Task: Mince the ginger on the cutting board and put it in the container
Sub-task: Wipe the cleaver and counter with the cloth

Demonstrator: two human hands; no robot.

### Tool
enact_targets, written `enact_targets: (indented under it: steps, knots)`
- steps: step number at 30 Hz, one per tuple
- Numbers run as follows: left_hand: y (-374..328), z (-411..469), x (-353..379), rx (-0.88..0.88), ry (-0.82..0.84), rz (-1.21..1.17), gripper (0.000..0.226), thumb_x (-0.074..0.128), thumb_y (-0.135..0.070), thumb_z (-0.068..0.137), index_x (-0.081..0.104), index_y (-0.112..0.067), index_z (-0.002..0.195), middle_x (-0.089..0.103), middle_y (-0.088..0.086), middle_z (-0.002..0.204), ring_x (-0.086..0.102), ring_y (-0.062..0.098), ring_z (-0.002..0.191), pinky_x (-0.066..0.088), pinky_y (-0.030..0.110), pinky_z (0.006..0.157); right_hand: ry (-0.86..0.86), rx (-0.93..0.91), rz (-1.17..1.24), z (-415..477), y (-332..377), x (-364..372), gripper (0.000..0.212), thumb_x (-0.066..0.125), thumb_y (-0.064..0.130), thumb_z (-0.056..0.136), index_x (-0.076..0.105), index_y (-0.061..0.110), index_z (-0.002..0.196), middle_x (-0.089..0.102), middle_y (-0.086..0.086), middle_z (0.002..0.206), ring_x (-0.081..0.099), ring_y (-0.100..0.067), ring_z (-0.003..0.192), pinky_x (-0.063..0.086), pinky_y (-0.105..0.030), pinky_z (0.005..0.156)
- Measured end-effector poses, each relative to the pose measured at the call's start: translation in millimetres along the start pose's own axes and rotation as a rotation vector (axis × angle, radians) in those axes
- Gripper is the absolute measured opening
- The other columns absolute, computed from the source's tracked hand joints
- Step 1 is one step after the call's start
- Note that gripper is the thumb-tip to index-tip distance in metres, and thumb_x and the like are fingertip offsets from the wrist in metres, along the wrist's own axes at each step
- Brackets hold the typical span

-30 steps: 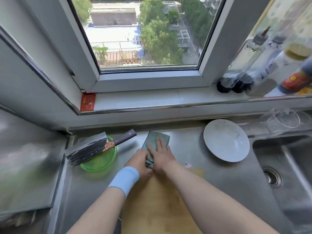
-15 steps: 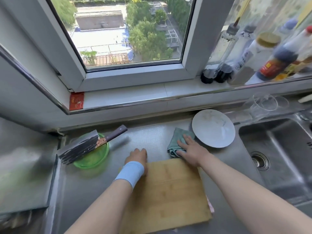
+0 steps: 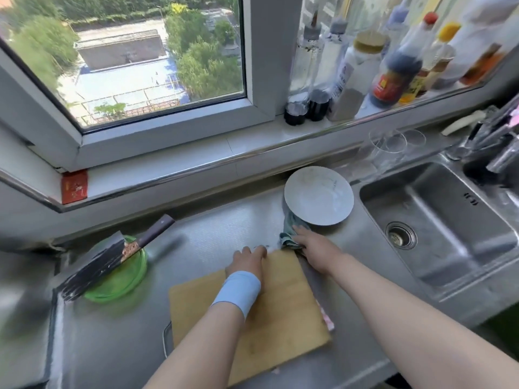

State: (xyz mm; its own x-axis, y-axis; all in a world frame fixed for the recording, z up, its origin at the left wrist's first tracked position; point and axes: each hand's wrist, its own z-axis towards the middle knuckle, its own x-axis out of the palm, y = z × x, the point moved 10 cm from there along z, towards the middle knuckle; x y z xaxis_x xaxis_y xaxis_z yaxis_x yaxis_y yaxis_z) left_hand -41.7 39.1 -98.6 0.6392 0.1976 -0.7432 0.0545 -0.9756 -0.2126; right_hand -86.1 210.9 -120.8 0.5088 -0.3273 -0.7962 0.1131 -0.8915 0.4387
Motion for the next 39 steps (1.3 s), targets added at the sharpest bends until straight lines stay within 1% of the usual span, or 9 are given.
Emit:
enact_targets:
  steps: [7,10,13,16,23,29,31,33,39]
  knots:
    - [-12.7,-8.7,1.2,-0.03,-0.043,0.046,0.058,0.051,-0.007,0.088,0.034,-0.031,0.138,0.034,0.008,0.136,0.033,0.03,0.128,0.046,0.044,0.095,-0.176,0.188,0.089,-85.8,-53.2,0.3,0.068,0.045,-0.005,0.086,0.046,0.022,0.148,0.017,-0.002,0.166,0.012,-0.017,0.154,0.015,-0.032,0.124]
    - [-27.3,-8.6,-3.5,-0.022,-0.131,0.103,0.056,0.049,-0.01,0.092,0.031,-0.021,0.144,0.031,0.01,0.141,0.031,0.03,0.132,0.045,0.042,0.095,-0.174,0.152,0.086,-94.8,-30.5,7.3,0.055,0.055,0.021,0.091,0.049,0.022,0.146,0.02,-0.003,0.165,0.012,-0.018,0.154,0.015,-0.036,0.124]
    - [-80.7,-16.7,17.0,0.165,-0.148,0.074,0.059,0.052,-0.012,0.091,0.032,-0.021,0.146,0.034,0.008,0.144,0.031,0.029,0.134,0.04,0.04,0.104,-0.144,0.091,0.029,-90.0,-15.3,13.3,0.043,0.054,0.038,0.098,0.054,0.024,0.138,0.016,-0.001,0.166,0.005,-0.017,0.154,0.014,-0.042,0.121]
    - [-121.7,-17.8,35.7,0.259,-0.119,0.136,0.062,0.053,-0.017,0.09,0.031,-0.023,0.148,0.038,0.007,0.145,0.032,0.032,0.132,0.031,0.035,0.108,-0.09,0.081,-0.04,-84.6,-33.8,17.9,0.048,0.057,0.028,0.099,0.043,0.027,0.145,0.002,-0.001,0.168,0.0,-0.018,0.155,0.012,-0.04,0.124]
    - [-232.9,-33.7,84.7,0.434,0.016,0.208,0.059,0.049,-0.019,0.094,0.032,-0.03,0.15,0.034,-0.002,0.153,0.029,0.024,0.139,0.034,0.039,0.109,-0.292,0.201,0.116,-183.2,-139.2,4.8,0.048,0.052,0.006,0.097,0.052,0.023,0.142,0.021,0.006,0.165,0.014,-0.011,0.153,0.024,-0.032,0.12]
    - [-337.4,-72.8,148.4,0.502,0.216,0.18,0.058,0.052,-0.02,0.095,0.035,-0.029,0.15,0.037,0.0,0.15,0.032,0.025,0.138,0.039,0.042,0.108,-0.346,0.479,0.057,-315.9,-248.3,17.6,0.031,0.055,0.008,0.097,0.059,0.014,0.128,0.03,0.002,0.162,0.02,-0.012,0.152,0.031,-0.026,0.114]
    - [-357.7,-81.1,157.5,0.497,0.254,0.143,0.053,0.052,-0.022,0.096,0.04,-0.03,0.147,0.043,0.001,0.145,0.042,0.025,0.133,0.04,0.041,0.108,-0.358,0.536,0.082,-342.1,-262.2,10.2,0.025,0.054,0.01,0.095,0.059,0.014,0.119,0.049,-0.001,0.149,0.042,-0.023,0.141,0.044,-0.033,0.099]
    - [-371.1,-85.5,161.0,0.47,0.27,0.098,0.051,0.052,-0.021,0.096,0.042,-0.03,0.145,0.048,-0.001,0.143,0.049,0.024,0.128,0.042,0.038,0.107,-0.416,0.592,0.102,-357.0,-268.7,-11.1,0.018,0.053,0.016,0.093,0.058,0.014,0.11,0.063,-0.004,0.119,0.061,-0.032,0.108,0.042,-0.035,0.073]
    - [-385.4,-101.9,148.4,0.434,0.298,0.01,0.048,0.05,-0.036,0.1,0.044,-0.027,0.146,0.051,-0.006,0.145,0.049,0.021,0.131,0.036,0.035,0.109,-0.212,0.863,0.12,-395.1,-281.8,-24.6,0.005,0.049,0.015,0.092,0.051,0.019,0.095,0.065,-0.008,0.104,0.055,-0.026,0.08,0.041,-0.029,0.063]
